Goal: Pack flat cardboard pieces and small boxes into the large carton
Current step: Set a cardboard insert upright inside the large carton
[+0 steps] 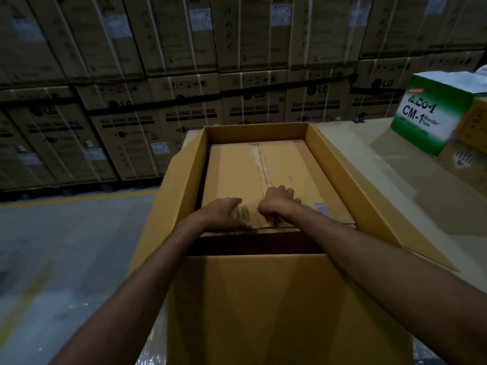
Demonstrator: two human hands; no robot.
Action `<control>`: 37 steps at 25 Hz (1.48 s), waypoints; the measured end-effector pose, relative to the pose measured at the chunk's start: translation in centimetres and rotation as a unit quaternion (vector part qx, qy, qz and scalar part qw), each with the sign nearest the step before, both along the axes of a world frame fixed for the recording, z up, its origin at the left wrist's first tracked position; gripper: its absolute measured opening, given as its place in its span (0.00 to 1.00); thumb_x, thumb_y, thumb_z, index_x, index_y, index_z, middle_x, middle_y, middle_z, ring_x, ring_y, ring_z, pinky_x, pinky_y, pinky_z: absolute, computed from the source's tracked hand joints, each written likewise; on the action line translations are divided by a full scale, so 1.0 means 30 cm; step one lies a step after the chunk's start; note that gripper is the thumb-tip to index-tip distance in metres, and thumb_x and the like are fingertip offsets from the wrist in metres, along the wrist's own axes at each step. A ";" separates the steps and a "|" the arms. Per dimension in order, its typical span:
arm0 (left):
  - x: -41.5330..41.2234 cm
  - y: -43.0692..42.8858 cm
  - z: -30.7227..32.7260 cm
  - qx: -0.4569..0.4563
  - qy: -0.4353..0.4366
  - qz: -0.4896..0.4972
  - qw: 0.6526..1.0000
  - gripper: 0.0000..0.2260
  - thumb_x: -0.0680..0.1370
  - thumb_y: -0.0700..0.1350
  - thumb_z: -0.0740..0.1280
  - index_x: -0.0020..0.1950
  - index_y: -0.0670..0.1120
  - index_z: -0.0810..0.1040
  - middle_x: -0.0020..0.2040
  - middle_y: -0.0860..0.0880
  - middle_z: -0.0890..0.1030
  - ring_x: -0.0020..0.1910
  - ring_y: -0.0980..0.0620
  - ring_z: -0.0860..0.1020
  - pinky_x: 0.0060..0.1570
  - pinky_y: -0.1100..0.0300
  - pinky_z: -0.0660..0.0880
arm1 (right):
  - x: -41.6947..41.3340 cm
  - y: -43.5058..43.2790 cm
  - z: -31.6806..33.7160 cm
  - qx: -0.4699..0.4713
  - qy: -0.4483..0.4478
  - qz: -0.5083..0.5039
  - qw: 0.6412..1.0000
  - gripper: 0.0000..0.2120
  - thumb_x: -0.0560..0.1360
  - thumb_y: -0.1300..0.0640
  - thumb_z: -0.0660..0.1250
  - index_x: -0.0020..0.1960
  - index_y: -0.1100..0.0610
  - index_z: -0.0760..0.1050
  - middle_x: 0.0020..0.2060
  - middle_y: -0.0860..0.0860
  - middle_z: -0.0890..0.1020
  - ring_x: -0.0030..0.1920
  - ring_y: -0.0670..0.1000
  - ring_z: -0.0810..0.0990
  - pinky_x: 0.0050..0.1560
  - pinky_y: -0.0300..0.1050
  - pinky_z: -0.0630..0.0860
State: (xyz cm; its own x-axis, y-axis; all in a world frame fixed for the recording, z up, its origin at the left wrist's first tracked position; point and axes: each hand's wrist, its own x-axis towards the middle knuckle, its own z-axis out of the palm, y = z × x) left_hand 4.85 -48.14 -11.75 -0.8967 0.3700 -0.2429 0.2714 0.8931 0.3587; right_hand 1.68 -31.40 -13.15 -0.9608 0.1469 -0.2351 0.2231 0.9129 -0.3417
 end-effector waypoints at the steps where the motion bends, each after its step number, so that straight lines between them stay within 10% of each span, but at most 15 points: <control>1: 0.000 -0.004 -0.001 0.008 -0.004 0.003 1.000 0.39 0.77 0.59 0.71 0.82 0.46 0.59 0.78 0.45 0.67 0.75 0.44 0.67 0.70 0.51 0.68 | -0.005 -0.005 -0.001 -0.010 0.000 -0.009 1.000 0.22 0.78 0.53 0.68 0.69 0.57 0.70 0.72 0.59 0.66 0.72 0.62 0.63 0.67 0.57 0.66; 6: -0.002 -0.008 -0.002 0.069 0.030 0.034 0.997 0.31 0.82 0.57 0.63 0.81 0.44 0.61 0.77 0.42 0.69 0.73 0.44 0.70 0.68 0.51 0.70 | -0.032 -0.031 0.011 -0.139 -0.007 -0.066 0.988 0.21 0.76 0.53 0.72 0.66 0.60 0.73 0.66 0.58 0.76 0.68 0.61 0.70 0.61 0.50 0.72; 15: -0.010 -0.037 0.001 -0.036 0.023 0.006 0.999 0.37 0.77 0.51 0.73 0.81 0.44 0.61 0.75 0.43 0.70 0.73 0.44 0.69 0.69 0.53 0.69 | -0.067 -0.090 0.016 -0.033 0.019 -0.043 0.998 0.02 0.76 0.61 0.66 0.48 0.59 0.74 0.59 0.57 0.80 0.64 0.60 0.72 0.58 0.55 0.70; 22: 0.028 -0.016 0.036 0.070 0.056 0.029 0.996 0.44 0.74 0.66 0.70 0.82 0.47 0.57 0.79 0.44 0.66 0.75 0.45 0.67 0.70 0.50 0.68 | -0.075 -0.035 0.061 -0.326 0.074 -0.180 0.925 0.11 0.75 0.63 0.70 0.56 0.61 0.77 0.52 0.57 0.82 0.53 0.58 0.82 0.44 0.46 0.77; 27: 0.054 -0.088 0.153 0.245 0.174 0.194 0.934 0.34 0.76 0.73 0.58 0.73 0.51 0.73 0.59 0.48 0.84 0.52 0.52 0.83 0.52 0.48 0.82 | -0.021 -0.109 0.216 -0.489 0.085 -0.016 0.868 0.03 0.80 0.56 0.67 0.51 0.54 0.79 0.50 0.55 0.85 0.49 0.55 0.84 0.50 0.56 0.85; 32: 0.047 -0.251 0.244 0.389 0.193 0.341 0.834 0.25 0.78 0.67 0.62 0.60 0.49 0.83 0.49 0.48 0.85 0.46 0.50 0.84 0.45 0.48 0.84 | 0.056 -0.315 0.260 -0.440 0.051 0.220 0.869 0.17 0.85 0.53 0.57 0.71 0.48 0.74 0.68 0.48 0.76 0.66 0.54 0.76 0.65 0.53 0.75; 37: 0.073 -0.363 0.204 0.210 0.262 0.350 0.874 0.20 0.76 0.48 0.67 0.68 0.50 0.78 0.57 0.46 0.84 0.51 0.42 0.82 0.50 0.47 0.82 | 0.050 -0.404 0.145 -0.321 0.054 0.289 0.900 0.33 0.77 0.70 0.58 0.78 0.47 0.68 0.78 0.45 0.67 0.74 0.51 0.70 0.71 0.46 0.70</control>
